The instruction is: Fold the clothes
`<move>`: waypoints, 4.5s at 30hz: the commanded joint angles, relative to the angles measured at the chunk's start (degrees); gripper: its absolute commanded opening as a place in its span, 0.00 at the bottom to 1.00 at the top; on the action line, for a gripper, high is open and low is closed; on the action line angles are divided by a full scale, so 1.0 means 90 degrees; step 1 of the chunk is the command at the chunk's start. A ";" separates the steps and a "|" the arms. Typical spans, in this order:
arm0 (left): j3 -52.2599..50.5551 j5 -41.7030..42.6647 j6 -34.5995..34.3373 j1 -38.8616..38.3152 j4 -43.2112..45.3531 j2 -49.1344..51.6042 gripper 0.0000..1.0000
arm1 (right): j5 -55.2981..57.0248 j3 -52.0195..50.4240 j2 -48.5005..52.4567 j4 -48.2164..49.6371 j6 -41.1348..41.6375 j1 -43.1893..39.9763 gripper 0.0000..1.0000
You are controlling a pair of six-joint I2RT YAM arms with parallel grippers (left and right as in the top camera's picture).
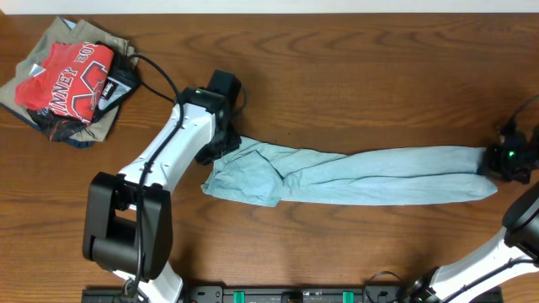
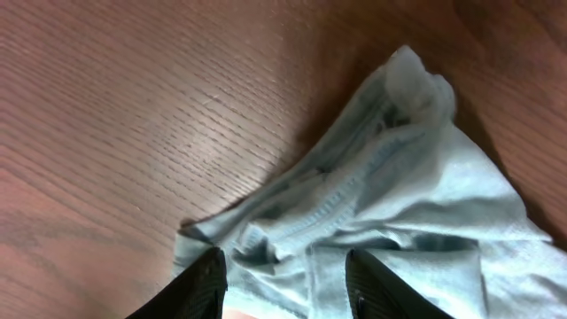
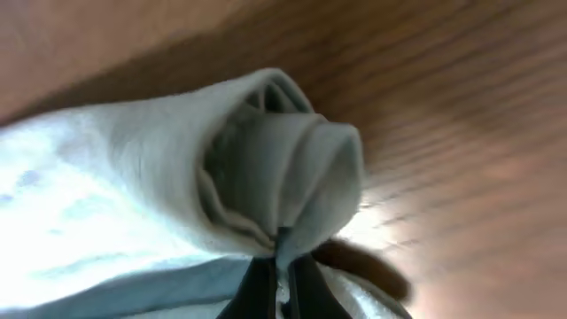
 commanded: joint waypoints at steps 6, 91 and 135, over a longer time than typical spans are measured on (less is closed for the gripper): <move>0.0141 0.0311 0.0104 0.0627 -0.0010 -0.0046 0.46 | -0.0721 0.1829 -0.0032 -0.1185 0.0396 0.0204 0.01; 0.0141 0.0670 0.0109 0.0729 0.0000 -0.0046 0.46 | 0.0663 0.0301 -0.0029 -0.1190 0.2516 0.6611 0.36; 0.0134 0.1117 0.0430 0.0721 0.0017 -0.0039 0.64 | 0.1292 0.1583 -0.0053 -0.2076 0.2288 0.6091 0.41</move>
